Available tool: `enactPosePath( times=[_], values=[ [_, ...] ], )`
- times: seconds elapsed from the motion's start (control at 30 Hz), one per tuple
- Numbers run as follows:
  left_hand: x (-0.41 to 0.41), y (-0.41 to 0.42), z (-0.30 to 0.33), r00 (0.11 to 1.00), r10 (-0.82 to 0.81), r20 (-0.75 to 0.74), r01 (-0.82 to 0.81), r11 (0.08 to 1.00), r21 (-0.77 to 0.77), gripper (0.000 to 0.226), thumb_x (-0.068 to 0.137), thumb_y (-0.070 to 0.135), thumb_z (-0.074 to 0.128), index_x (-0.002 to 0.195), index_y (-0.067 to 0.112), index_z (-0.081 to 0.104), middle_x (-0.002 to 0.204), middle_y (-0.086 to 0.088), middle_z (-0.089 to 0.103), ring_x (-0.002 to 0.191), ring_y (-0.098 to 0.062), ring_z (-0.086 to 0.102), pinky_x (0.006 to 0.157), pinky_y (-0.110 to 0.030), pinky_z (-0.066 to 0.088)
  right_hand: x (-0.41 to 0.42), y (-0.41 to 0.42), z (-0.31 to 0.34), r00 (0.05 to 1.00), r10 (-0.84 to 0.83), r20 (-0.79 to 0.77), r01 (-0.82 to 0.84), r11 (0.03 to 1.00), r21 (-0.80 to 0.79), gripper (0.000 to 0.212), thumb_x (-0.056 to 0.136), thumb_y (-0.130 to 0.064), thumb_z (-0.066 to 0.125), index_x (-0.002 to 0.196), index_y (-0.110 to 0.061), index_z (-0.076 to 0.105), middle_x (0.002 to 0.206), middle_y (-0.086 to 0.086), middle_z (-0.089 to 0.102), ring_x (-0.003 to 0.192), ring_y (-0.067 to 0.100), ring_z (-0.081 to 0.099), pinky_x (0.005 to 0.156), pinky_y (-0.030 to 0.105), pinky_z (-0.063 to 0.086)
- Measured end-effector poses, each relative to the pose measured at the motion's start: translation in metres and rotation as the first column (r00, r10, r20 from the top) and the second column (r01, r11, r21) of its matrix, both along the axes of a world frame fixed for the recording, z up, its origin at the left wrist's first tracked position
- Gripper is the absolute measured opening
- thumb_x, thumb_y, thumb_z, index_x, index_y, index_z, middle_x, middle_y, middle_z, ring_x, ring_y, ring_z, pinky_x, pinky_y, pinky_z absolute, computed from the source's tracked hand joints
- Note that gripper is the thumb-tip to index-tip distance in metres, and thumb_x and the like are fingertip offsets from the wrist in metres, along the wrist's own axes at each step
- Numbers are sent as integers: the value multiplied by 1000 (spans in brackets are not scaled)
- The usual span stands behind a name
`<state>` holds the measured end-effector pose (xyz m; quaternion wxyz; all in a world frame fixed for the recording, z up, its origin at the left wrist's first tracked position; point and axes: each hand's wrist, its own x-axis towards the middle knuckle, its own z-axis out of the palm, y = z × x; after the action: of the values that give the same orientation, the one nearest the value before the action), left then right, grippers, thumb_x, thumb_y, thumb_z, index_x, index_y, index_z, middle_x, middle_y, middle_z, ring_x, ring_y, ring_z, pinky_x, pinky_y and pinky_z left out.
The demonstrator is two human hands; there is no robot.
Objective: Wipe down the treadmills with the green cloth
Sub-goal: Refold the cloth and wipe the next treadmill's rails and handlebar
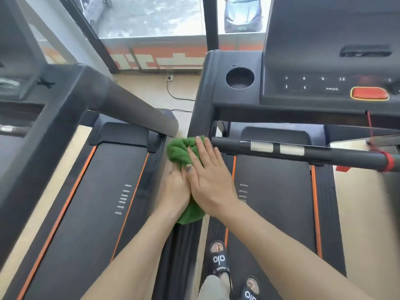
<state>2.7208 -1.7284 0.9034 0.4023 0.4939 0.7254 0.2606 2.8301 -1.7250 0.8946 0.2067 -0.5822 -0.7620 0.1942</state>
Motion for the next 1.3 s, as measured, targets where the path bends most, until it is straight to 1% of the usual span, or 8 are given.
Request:
enactPosePath(
  times=[0.2, 0.33, 0.47, 0.6, 0.77, 1.03, 1.17, 1.3],
  values=[
    [0, 27, -2, 998, -39, -51, 39, 999, 3, 37, 104, 44, 34, 127, 20, 50, 121, -13, 67, 111, -35, 62, 93, -47, 49, 30, 31, 3, 963, 119, 242, -137, 989, 58, 57, 106, -40, 16, 156, -15, 29, 166, 6, 14, 155, 21, 6, 125, 42, 9],
    [14, 86, 9, 983, -111, -146, 121, 991, 65, 42, 107, 36, 28, 117, 3, 53, 120, -23, 60, 112, -40, 56, 88, -40, 41, 40, 123, 8, 914, 71, 399, -119, 988, 96, 59, 105, -41, 18, 155, -13, 34, 165, 10, 19, 154, 26, 12, 125, 44, 12],
    [26, 100, 13, 980, -67, -185, 76, 996, 43, 40, 109, 33, 35, 128, 0, 48, 128, -24, 58, 117, -40, 54, 79, -31, 31, 52, 178, 20, 874, 36, 485, -84, 993, 78, 63, 105, -46, 14, 157, -14, 28, 166, 10, 15, 154, 25, 9, 126, 43, 8],
    [22, 52, 7, 935, -167, -314, 209, 972, 108, 77, 100, 44, 48, 158, 9, 10, 158, -19, 31, 134, -32, 46, 102, -37, 43, 39, 135, 22, 915, -9, 403, -5, 999, 33, 61, 105, -41, 14, 158, -13, 23, 167, 8, 11, 155, 22, 1, 126, 43, 6],
    [32, 101, 13, 893, -185, -409, 226, 973, 54, 80, 101, 57, 36, 158, 35, -16, 157, -19, 32, 121, -37, 56, 89, -44, 49, 66, 156, 40, 826, 184, 533, -219, 976, 1, 59, 105, -42, 9, 156, -20, 29, 165, 5, 19, 154, 23, 10, 125, 47, 10],
    [55, 217, 16, 934, -161, -320, 172, 985, 5, 74, 105, 50, 33, 161, 22, -5, 143, -31, 46, 113, -42, 59, 92, -47, 49, 82, 271, 54, 826, 114, 552, -99, 993, -56, 57, 106, -43, 5, 159, -28, 18, 168, 0, 6, 155, 22, 0, 125, 46, 0],
    [60, 182, 4, 699, -161, -697, 308, 947, 90, 75, 100, 51, 39, 160, 9, 20, 129, -29, 55, 94, -40, 64, 69, -44, 54, 94, 263, 69, 903, 170, 394, -126, 983, -135, 55, 106, -44, 7, 157, -35, 24, 168, -2, 4, 154, 19, -7, 125, 43, -6],
    [78, 225, 7, 609, -98, -787, 306, 945, 119, 69, 103, 46, 29, 158, 5, 26, 119, -29, 58, 96, -40, 62, 73, -45, 54, 136, 255, 72, 938, -3, 347, 5, 1000, -6, 62, 102, -44, 7, 155, -28, 33, 164, 8, 24, 154, 25, 8, 125, 43, 4]
  ],
)
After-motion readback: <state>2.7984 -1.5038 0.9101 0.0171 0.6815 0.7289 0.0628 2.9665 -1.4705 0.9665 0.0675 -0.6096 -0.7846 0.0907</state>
